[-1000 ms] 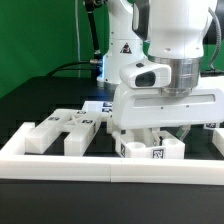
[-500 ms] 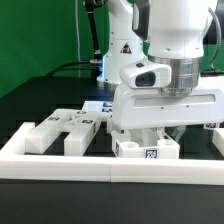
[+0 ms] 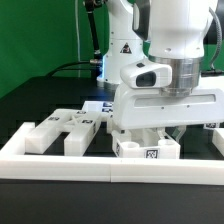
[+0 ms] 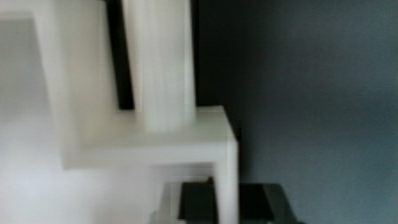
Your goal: Assemble chair
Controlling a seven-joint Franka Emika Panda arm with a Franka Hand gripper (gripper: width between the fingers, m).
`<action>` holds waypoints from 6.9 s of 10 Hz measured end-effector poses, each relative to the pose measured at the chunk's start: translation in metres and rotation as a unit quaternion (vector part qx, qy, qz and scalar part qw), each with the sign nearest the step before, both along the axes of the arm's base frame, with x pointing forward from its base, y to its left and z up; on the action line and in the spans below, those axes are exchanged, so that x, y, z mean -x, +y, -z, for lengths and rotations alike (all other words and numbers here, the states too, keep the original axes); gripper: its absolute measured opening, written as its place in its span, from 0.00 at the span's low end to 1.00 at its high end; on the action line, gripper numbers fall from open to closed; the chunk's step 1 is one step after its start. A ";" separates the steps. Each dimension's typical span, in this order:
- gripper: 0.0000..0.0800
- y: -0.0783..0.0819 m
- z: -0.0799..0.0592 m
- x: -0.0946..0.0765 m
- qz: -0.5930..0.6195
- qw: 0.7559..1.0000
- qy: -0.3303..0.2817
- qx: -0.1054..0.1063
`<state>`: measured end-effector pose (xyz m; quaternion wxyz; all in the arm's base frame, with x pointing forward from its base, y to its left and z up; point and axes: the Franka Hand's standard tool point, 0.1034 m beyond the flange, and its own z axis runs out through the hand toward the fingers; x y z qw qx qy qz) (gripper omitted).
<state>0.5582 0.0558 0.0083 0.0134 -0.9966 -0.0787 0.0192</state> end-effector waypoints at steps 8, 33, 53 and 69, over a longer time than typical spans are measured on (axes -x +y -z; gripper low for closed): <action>0.04 0.052 -0.002 -0.043 0.054 0.998 -0.015 -0.010; 0.81 0.030 -0.047 -0.005 0.057 0.998 0.027 0.003; 0.81 -0.033 -0.026 0.102 0.013 0.945 0.320 0.060; 0.38 -0.019 0.002 0.115 0.003 0.926 0.371 0.065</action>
Offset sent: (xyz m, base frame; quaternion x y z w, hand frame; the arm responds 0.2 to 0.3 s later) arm 0.0273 0.0298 -0.0047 -0.0071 0.0002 0.0852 0.9963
